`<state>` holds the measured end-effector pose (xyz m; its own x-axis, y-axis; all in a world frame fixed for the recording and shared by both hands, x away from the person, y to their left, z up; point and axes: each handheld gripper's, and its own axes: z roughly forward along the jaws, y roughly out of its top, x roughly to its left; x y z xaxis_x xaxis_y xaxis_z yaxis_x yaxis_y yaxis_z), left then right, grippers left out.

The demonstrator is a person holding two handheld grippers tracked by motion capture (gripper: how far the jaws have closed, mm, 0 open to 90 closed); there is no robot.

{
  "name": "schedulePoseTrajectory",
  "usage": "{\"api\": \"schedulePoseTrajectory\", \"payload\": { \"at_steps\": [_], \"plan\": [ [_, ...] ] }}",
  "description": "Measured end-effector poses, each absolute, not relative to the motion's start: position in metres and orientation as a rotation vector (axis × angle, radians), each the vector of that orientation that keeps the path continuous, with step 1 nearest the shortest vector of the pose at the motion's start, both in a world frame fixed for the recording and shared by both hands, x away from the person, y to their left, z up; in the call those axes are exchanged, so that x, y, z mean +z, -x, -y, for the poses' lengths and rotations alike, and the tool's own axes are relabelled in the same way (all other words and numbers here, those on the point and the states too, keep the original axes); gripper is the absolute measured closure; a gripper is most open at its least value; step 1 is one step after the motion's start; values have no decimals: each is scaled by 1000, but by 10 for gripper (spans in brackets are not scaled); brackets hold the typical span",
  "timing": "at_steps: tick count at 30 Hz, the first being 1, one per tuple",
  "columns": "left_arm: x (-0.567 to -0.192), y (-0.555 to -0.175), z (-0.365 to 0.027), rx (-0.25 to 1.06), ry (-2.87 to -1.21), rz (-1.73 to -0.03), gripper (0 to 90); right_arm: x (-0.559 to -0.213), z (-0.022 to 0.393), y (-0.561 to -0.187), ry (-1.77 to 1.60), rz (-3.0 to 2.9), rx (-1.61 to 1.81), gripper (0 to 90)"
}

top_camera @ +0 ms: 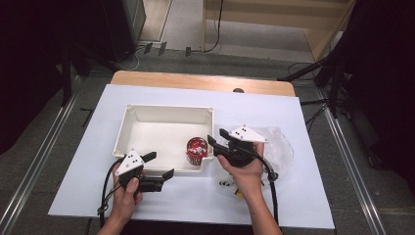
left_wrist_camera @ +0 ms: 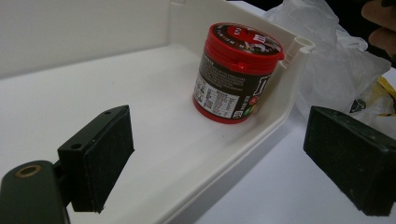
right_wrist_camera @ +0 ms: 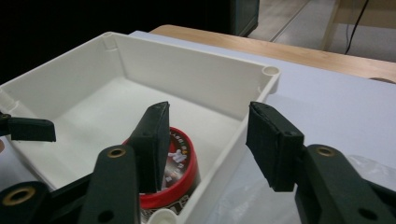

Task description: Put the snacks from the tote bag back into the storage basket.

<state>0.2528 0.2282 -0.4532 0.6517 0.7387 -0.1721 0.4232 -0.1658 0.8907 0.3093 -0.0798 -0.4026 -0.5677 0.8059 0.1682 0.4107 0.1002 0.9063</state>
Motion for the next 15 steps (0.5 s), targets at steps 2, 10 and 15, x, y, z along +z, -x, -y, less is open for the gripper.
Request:
{"api": "schedulePoseTrajectory", "payload": {
  "at_steps": [2, 10, 15],
  "plan": [
    [-453, -252, -228, 369, -1799, -931, 85, -403, 87, -308, -1206, -1998, 1466, 476],
    [-453, -251, -228, 379, -1803, -931, 85, -408, 111, -305, -1270, -1968, 1441, 366],
    [-453, -249, -228, 385, -1807, -931, 86, -408, 126, -301, -1294, -1946, 1431, 323]
  ]
}}
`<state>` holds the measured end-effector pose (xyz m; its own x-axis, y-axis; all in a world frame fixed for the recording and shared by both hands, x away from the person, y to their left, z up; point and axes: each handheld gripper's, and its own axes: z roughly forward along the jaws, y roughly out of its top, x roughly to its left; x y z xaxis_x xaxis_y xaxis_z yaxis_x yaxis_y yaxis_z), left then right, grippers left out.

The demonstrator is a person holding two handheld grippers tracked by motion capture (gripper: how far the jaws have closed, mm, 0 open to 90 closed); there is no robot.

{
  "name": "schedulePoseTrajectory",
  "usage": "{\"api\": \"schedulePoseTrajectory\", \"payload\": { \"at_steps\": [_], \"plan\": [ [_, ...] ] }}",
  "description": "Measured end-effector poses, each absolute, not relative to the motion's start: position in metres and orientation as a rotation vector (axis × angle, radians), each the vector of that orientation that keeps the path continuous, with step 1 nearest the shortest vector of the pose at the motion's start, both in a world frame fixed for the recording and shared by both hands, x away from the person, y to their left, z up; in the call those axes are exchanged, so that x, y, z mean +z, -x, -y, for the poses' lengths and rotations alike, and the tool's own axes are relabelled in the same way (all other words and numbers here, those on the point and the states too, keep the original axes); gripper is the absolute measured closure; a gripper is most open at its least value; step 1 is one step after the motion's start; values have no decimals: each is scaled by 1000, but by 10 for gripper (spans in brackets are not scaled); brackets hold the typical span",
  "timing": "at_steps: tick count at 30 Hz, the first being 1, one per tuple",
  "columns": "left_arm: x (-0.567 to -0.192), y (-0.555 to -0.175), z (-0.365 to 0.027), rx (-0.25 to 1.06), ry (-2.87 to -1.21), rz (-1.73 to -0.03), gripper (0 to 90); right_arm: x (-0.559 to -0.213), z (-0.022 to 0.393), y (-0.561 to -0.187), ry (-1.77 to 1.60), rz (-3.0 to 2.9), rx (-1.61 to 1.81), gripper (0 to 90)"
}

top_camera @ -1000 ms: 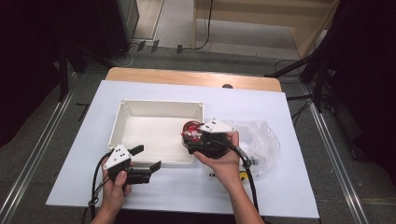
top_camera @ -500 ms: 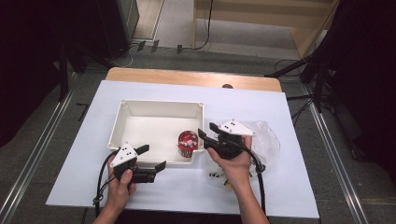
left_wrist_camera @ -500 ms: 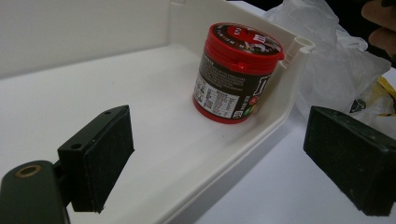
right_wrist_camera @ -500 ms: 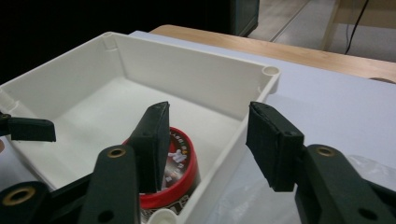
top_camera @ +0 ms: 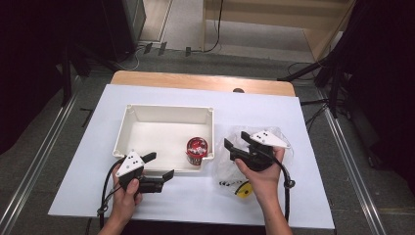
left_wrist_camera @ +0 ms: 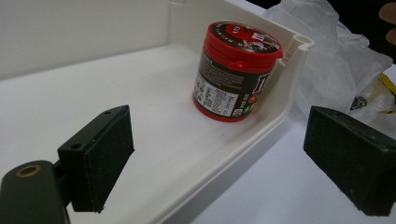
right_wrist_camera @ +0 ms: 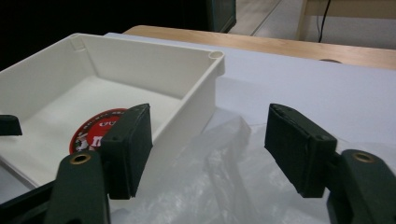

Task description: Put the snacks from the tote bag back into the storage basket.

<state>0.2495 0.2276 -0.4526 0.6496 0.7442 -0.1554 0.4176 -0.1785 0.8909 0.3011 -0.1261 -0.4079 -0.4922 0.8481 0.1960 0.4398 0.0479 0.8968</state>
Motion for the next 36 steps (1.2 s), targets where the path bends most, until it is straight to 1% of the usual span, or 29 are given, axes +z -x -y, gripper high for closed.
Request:
{"api": "schedulePoseTrajectory", "payload": {
  "at_steps": [8, 11, 14, 23, 36],
  "plan": [
    [-453, -250, -228, 388, -1806, -935, 86, -410, 144, -297, -1325, -1923, 1397, 259],
    [-453, -250, -229, 390, -1804, -938, 85, -411, 150, -296, -1344, -1909, 1381, 199],
    [-453, -250, -230, 392, -1805, -941, 86, -412, 155, -295, -1357, -1895, 1373, 167],
    [-453, -250, -232, 401, -1805, -948, 85, -417, 172, -291, -1370, -1895, 1364, 143],
    [-454, -250, -231, 414, -1808, -956, 86, -429, 202, -282, -1431, -1848, 1326, 142]
  ]
}}
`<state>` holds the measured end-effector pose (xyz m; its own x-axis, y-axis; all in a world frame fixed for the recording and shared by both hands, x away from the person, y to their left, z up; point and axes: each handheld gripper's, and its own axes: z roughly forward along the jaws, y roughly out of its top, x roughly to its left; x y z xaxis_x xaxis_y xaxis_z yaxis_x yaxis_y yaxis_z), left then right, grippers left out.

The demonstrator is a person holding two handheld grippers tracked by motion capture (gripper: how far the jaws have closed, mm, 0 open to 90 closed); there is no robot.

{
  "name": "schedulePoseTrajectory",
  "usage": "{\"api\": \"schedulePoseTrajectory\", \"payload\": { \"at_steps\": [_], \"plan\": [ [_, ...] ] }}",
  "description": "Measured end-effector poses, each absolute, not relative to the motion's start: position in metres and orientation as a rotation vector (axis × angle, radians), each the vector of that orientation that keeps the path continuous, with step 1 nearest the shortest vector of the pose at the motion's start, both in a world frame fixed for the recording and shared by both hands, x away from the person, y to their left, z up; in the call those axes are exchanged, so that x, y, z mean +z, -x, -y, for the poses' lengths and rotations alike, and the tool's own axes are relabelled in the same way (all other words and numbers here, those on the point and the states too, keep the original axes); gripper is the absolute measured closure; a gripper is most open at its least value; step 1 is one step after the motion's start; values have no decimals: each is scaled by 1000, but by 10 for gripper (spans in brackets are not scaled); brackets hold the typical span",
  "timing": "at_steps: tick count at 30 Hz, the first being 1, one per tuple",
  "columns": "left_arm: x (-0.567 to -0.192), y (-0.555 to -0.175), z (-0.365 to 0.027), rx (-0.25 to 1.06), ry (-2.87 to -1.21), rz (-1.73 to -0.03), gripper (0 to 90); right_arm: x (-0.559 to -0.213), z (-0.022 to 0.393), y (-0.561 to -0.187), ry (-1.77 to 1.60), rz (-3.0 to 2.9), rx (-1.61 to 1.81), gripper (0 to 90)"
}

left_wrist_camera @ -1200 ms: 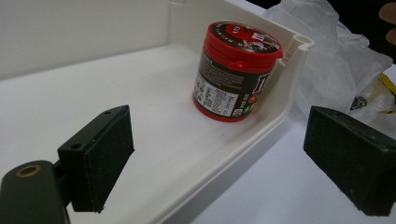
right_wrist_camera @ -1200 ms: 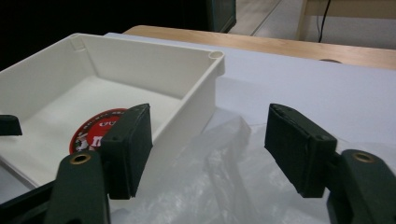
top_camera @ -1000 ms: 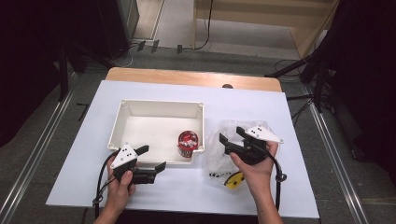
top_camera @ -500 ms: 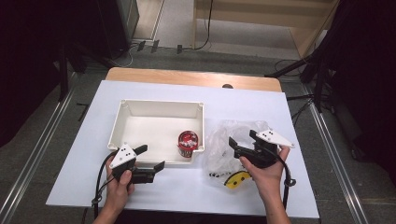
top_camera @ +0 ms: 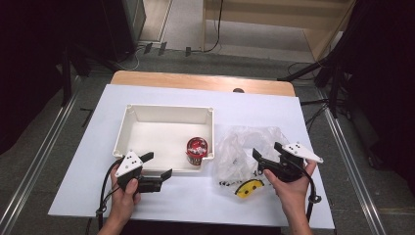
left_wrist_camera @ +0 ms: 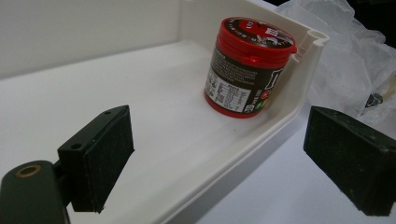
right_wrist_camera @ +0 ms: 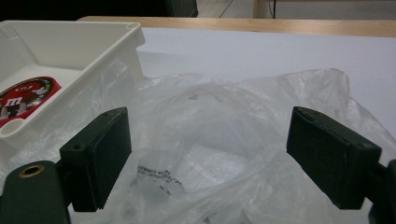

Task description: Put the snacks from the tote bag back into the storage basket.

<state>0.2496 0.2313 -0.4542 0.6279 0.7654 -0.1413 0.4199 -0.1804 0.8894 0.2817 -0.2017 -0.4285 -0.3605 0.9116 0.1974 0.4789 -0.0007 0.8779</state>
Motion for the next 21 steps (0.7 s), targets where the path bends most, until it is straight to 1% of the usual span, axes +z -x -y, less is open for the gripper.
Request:
{"api": "schedulePoseTrajectory", "payload": {
  "at_steps": [14, 21],
  "plan": [
    [-454, -250, -234, 419, -1811, -961, 85, -444, 238, -271, -1480, -1792, 1312, 141],
    [-455, -250, -235, 424, -1816, -957, 85, -455, 257, -265, -1487, -1770, 1317, 124]
  ]
}}
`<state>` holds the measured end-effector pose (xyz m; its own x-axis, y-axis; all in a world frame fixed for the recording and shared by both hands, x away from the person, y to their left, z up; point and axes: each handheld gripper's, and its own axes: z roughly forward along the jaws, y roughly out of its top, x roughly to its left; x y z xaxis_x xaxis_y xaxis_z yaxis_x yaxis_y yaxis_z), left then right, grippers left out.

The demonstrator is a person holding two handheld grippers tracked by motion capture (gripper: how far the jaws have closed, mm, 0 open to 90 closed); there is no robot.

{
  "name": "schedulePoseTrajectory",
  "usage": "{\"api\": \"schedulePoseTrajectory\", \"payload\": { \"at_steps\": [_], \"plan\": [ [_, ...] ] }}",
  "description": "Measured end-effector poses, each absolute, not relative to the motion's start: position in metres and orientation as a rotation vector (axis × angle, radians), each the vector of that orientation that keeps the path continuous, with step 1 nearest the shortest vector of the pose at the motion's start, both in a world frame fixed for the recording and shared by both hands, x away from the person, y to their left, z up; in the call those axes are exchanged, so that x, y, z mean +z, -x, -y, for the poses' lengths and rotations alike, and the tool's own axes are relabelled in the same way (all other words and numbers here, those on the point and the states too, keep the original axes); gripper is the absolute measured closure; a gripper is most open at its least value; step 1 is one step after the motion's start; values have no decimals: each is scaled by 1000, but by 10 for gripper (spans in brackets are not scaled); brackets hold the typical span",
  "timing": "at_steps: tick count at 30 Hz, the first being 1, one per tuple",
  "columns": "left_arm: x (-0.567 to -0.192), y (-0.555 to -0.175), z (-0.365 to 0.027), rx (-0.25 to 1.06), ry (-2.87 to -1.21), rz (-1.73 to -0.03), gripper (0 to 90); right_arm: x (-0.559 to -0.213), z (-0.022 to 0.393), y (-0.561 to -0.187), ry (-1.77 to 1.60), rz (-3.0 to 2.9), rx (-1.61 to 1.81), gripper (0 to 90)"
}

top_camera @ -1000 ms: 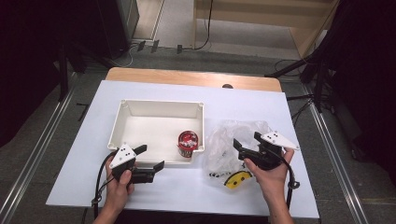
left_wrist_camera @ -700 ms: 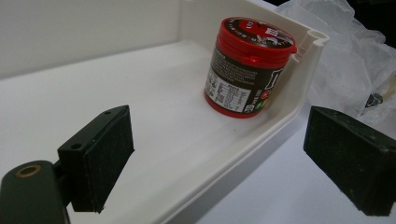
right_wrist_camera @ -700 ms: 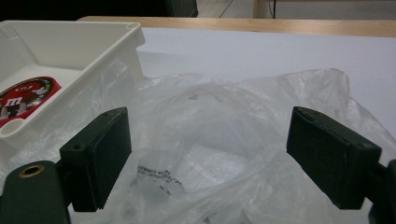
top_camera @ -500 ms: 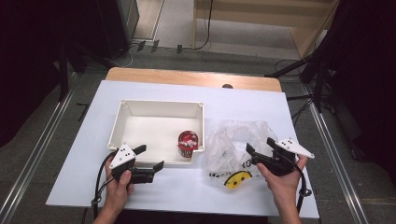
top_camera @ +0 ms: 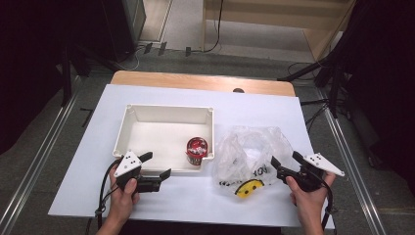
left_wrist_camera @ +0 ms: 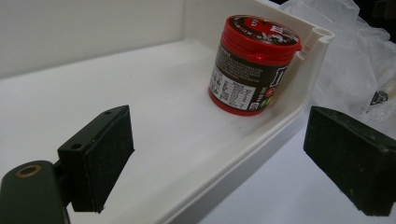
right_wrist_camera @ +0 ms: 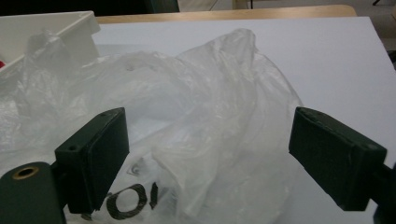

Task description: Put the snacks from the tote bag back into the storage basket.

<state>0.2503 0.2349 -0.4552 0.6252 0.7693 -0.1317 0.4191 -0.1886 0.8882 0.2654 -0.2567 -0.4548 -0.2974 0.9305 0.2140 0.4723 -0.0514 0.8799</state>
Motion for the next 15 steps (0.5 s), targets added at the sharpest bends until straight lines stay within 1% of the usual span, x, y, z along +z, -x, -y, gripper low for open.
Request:
{"api": "schedulePoseTrajectory", "payload": {
  "at_steps": [15],
  "plan": [
    [-456, -252, -235, 419, -1827, -948, 85, -475, 292, -263, -1547, -1709, 1321, 128]
  ]
}}
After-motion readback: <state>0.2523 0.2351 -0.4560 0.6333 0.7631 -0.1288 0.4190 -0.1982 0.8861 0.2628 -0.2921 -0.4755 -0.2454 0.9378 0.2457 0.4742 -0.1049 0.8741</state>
